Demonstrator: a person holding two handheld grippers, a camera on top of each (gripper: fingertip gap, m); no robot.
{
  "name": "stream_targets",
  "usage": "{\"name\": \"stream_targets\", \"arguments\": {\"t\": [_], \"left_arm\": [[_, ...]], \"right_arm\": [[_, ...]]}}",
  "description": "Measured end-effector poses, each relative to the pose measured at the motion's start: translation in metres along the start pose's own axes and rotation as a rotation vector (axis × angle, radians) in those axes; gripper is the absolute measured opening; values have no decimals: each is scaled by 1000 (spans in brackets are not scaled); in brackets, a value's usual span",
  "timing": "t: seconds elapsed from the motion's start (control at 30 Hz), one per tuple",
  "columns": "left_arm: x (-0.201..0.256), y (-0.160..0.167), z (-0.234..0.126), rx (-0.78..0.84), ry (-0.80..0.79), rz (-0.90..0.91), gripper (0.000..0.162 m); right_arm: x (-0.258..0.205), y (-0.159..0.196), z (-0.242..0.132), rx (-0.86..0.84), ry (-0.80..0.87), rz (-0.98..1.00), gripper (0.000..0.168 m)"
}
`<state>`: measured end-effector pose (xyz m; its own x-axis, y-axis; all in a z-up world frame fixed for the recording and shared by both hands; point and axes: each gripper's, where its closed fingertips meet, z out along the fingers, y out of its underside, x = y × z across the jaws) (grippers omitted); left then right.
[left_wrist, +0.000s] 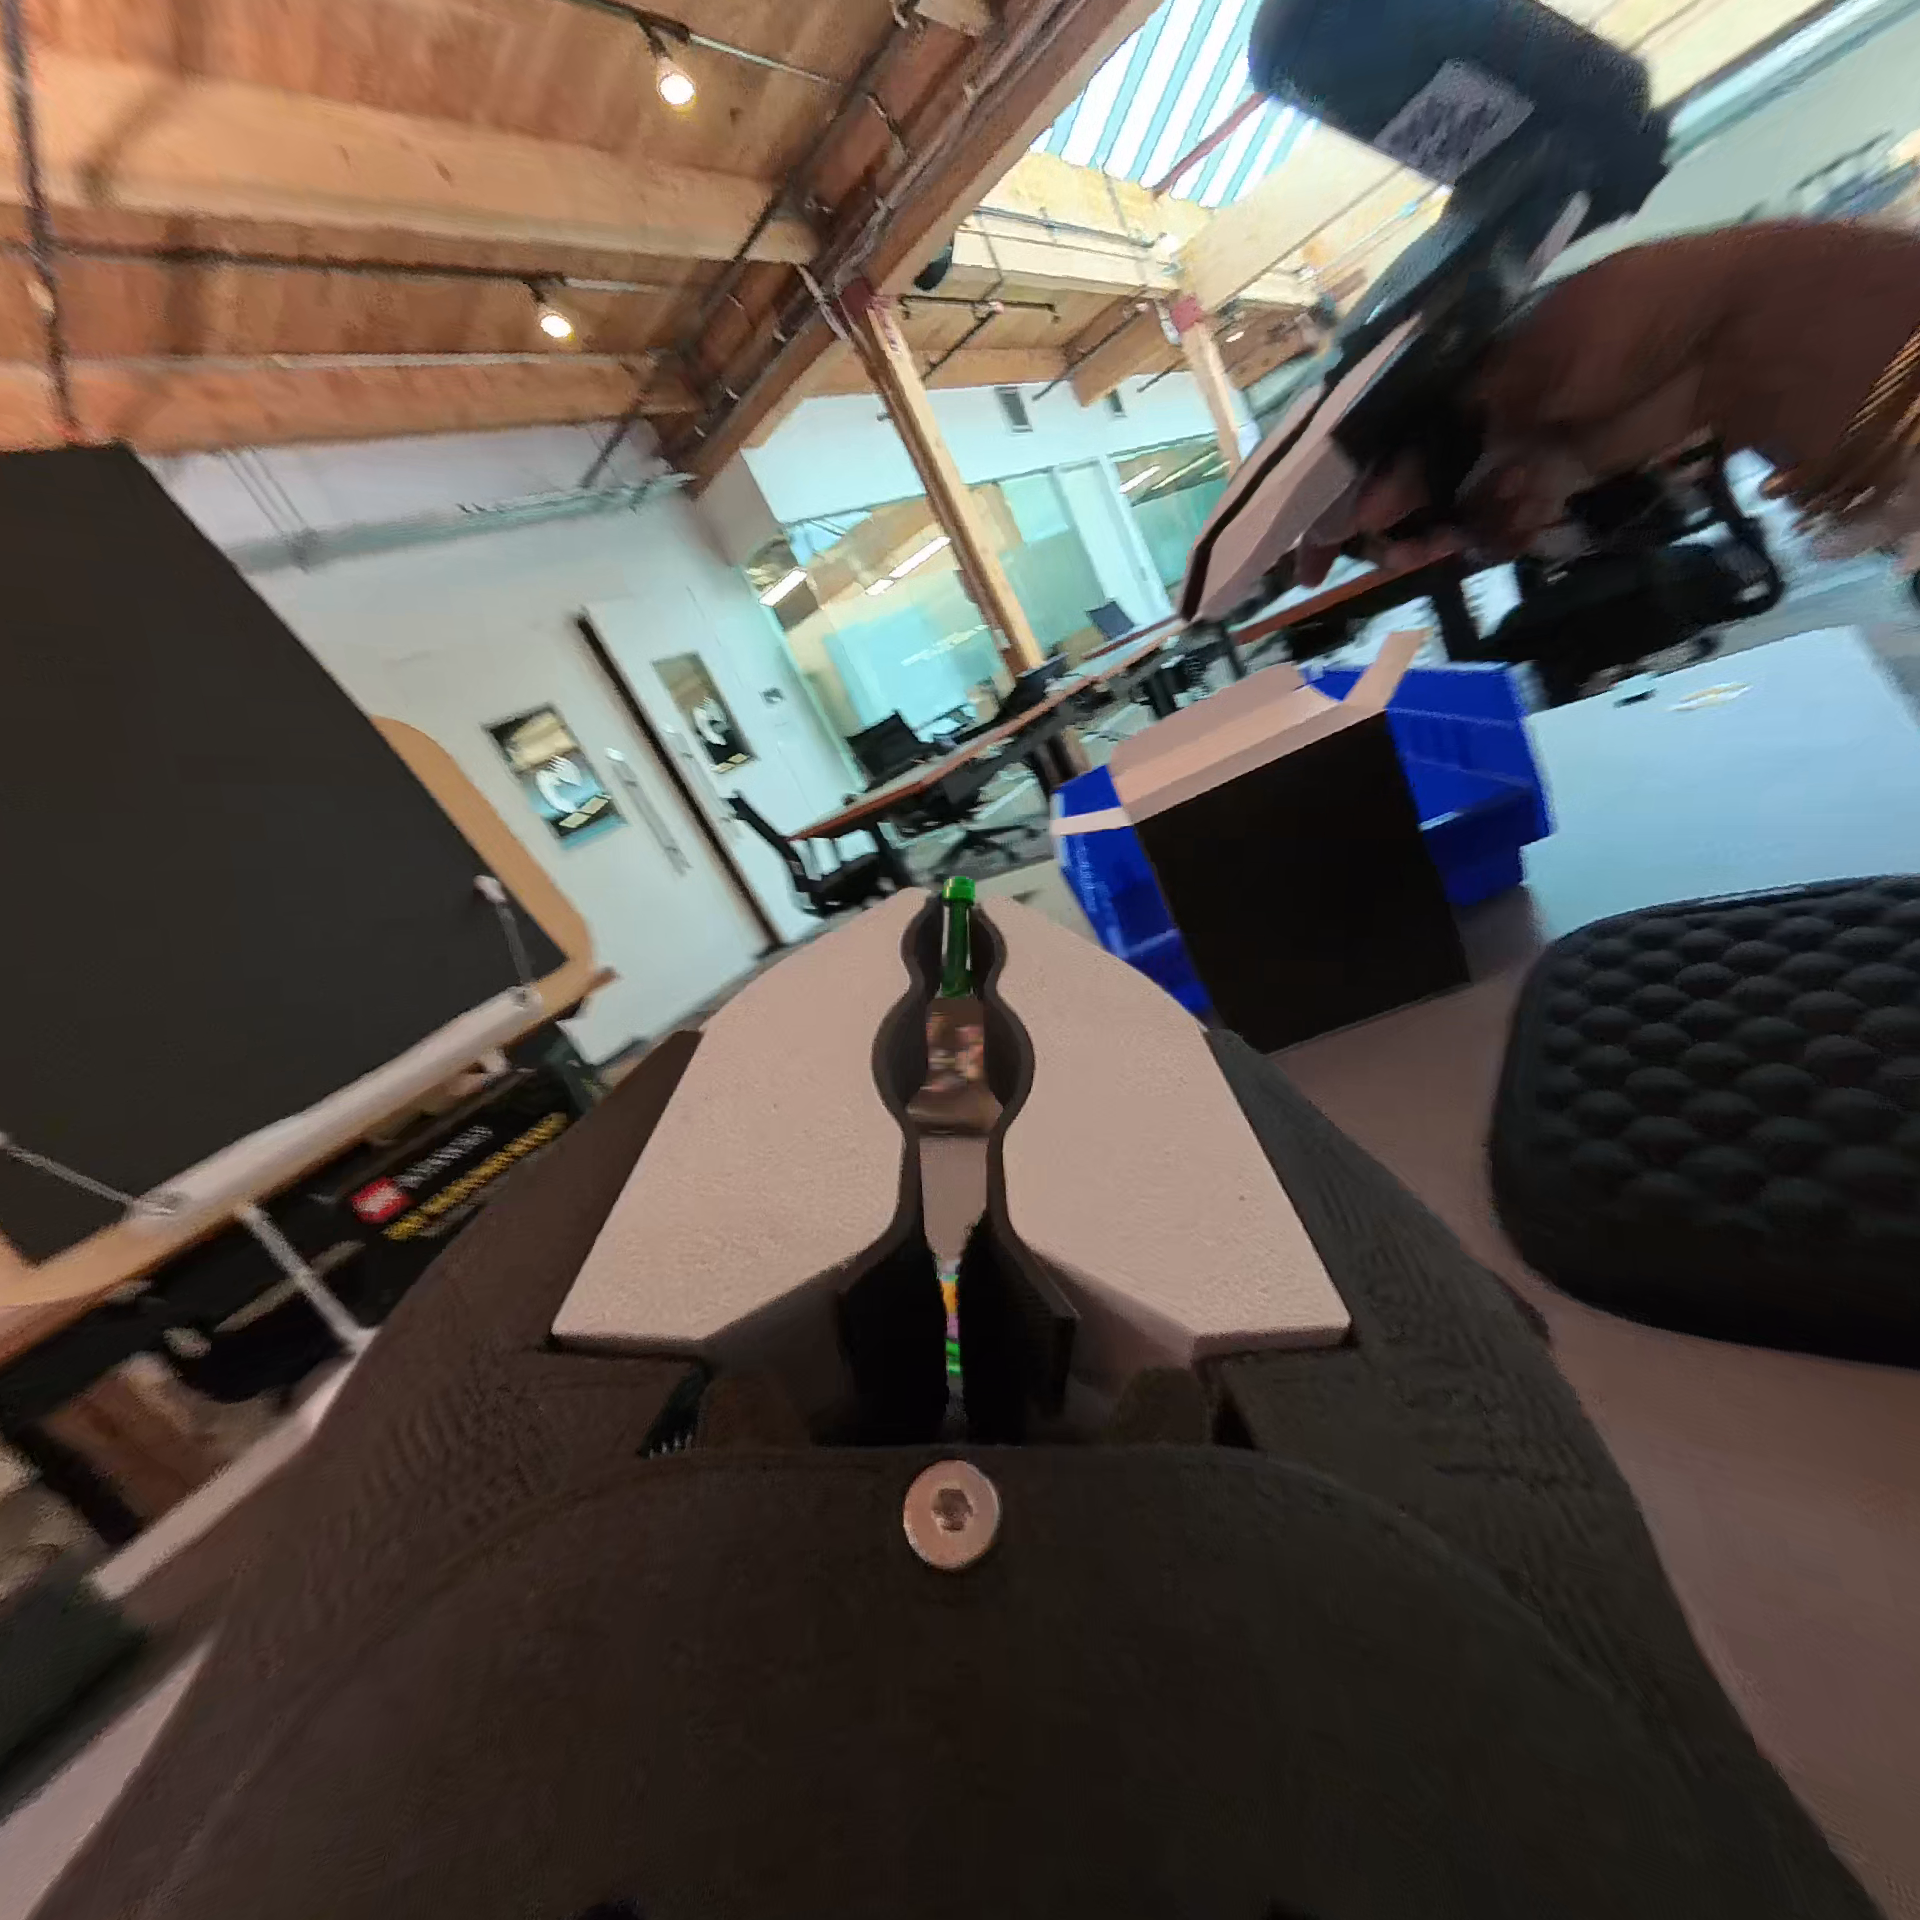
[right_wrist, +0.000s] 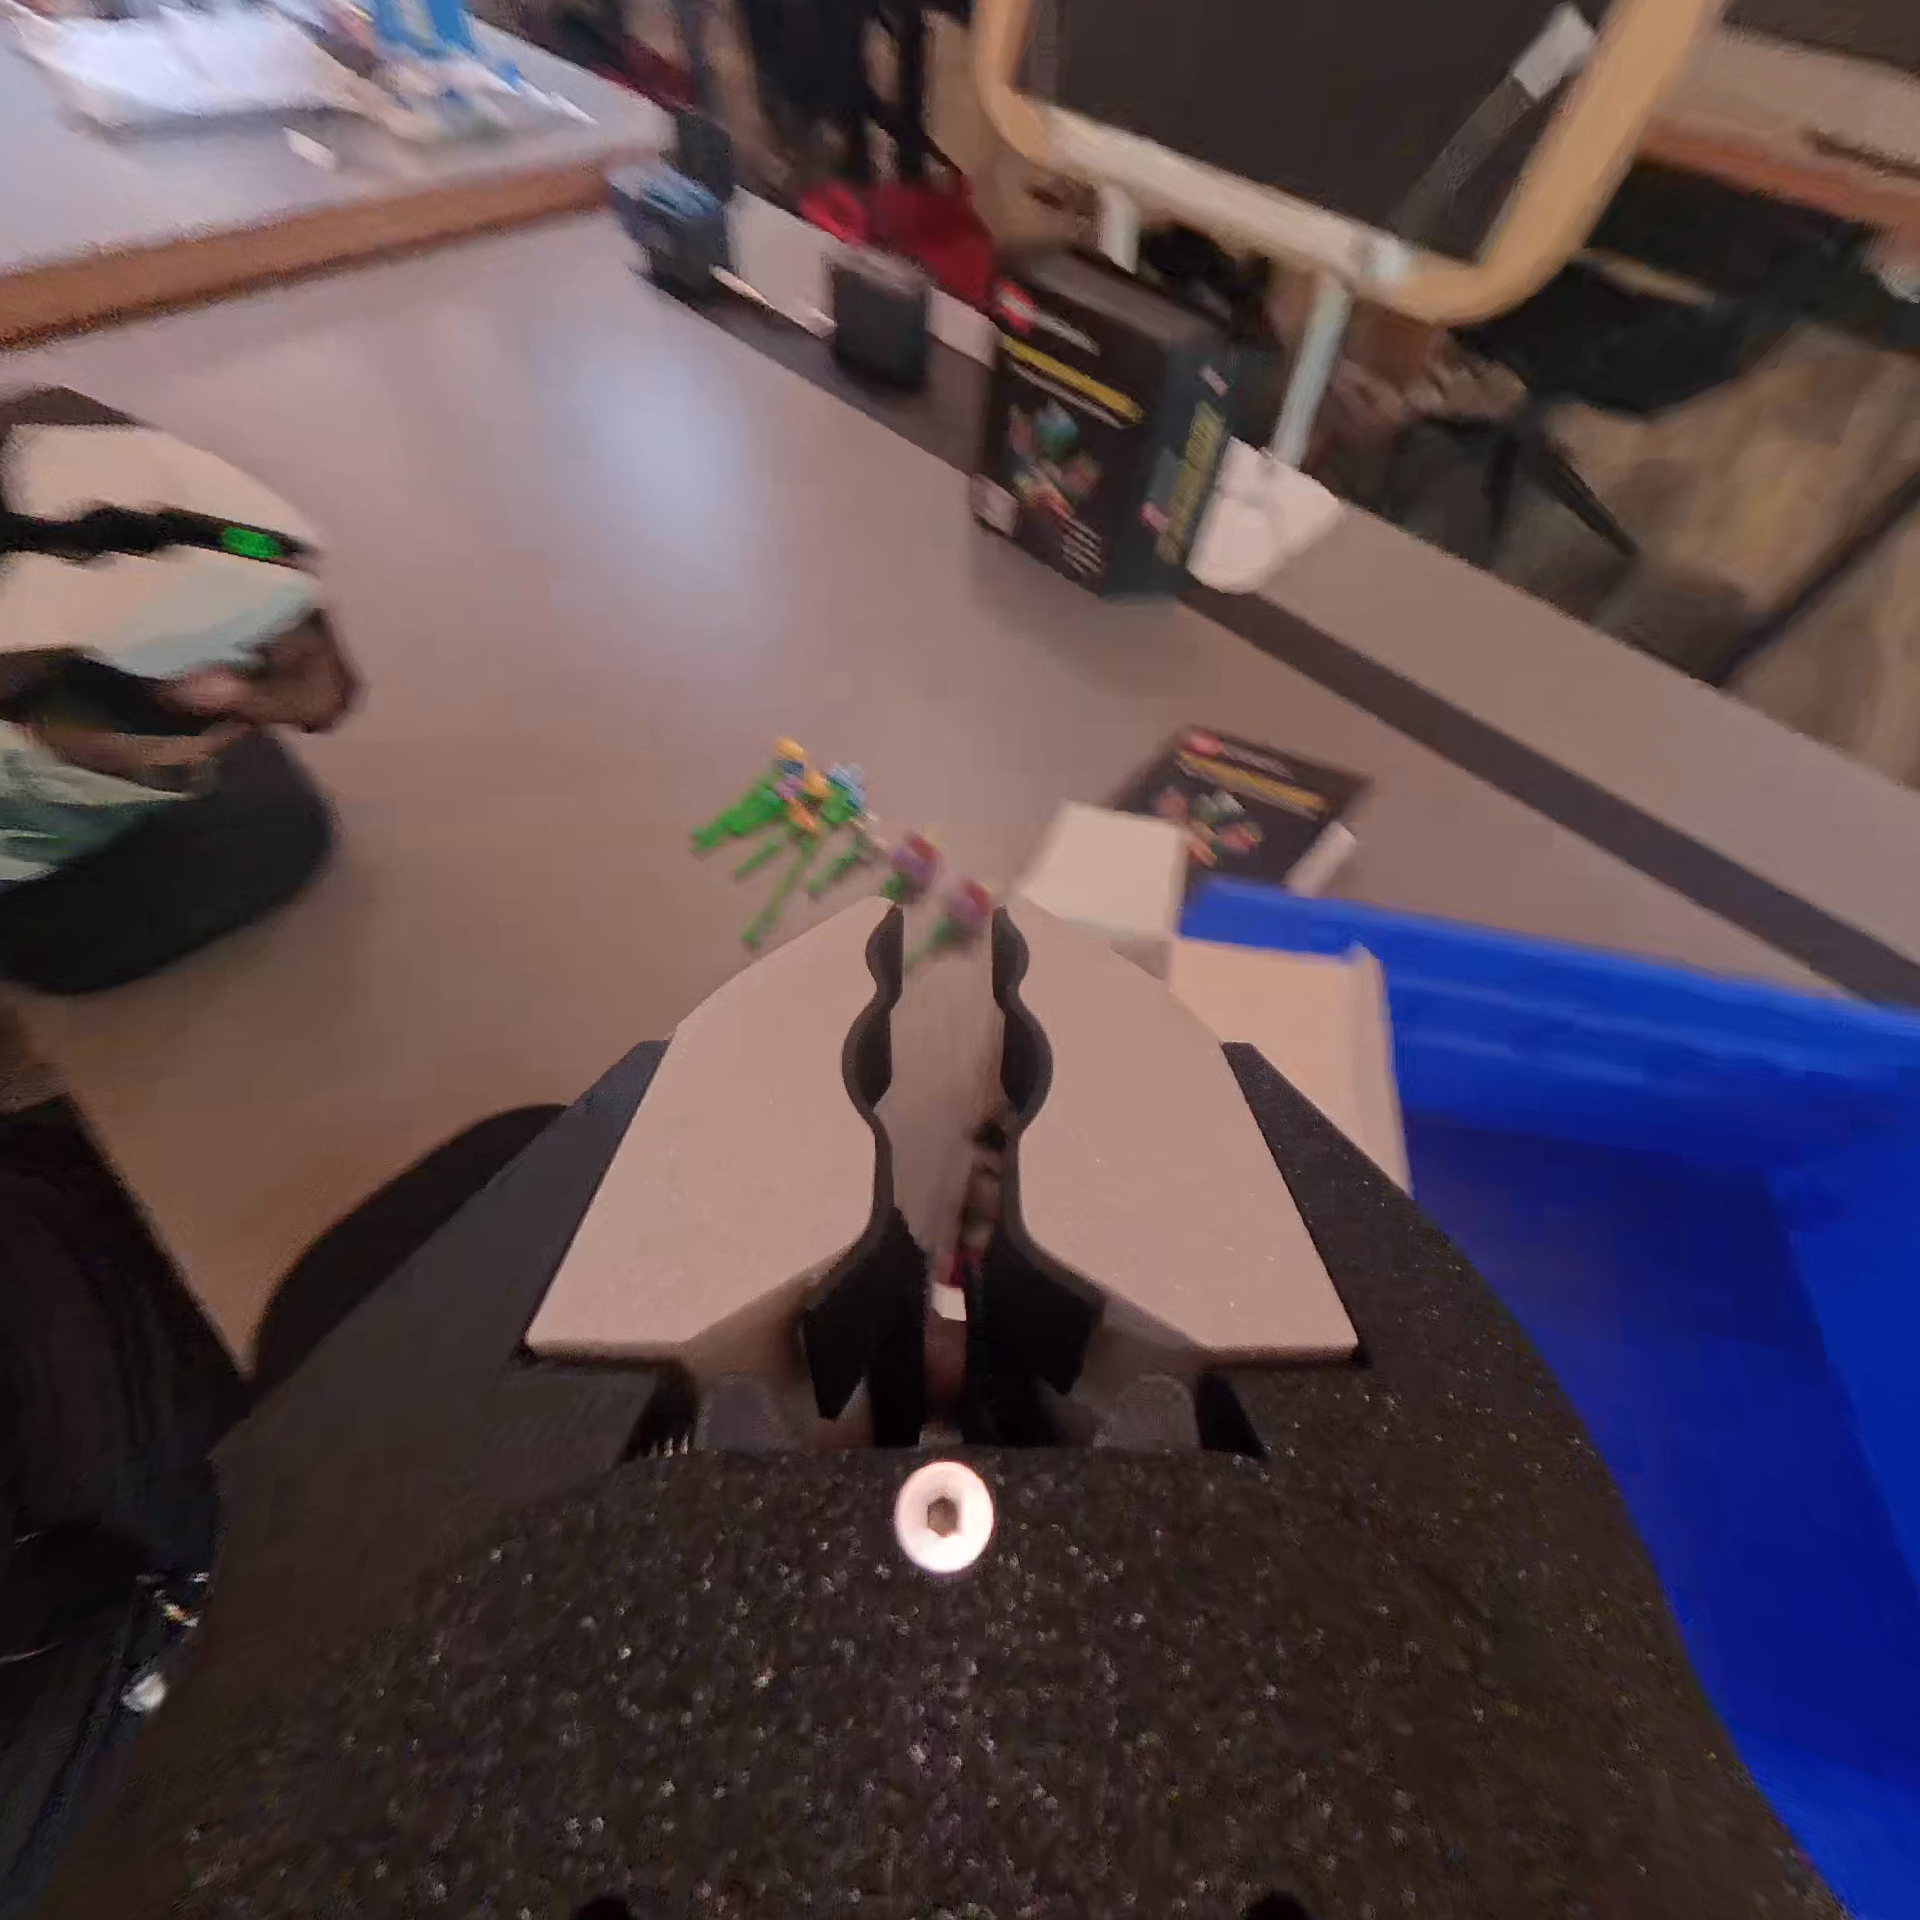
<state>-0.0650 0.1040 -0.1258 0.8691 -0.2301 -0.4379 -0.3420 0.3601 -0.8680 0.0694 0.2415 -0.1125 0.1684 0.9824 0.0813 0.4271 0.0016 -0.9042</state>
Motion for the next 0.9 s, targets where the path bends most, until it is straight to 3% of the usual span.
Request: {"name": "stream_targets", "arguments": {"t": [0.17,0.37,0.7,0.9], "left_arm": [[-2,-3,0,-22,-115,245,5],[1,-6,1,-32,-173,423,5],[11,-8,2,-29,-174,537,5],[7,-2,4,-88,-214,578,4]], "right_arm": [[-92,-34,20,111,-321,-165,17],[-167,-46,55,164,-492,-251,13],[-175,-41,83,174,-516,-166,12],[-171,-39,91,153,-426,-191,8]]}}
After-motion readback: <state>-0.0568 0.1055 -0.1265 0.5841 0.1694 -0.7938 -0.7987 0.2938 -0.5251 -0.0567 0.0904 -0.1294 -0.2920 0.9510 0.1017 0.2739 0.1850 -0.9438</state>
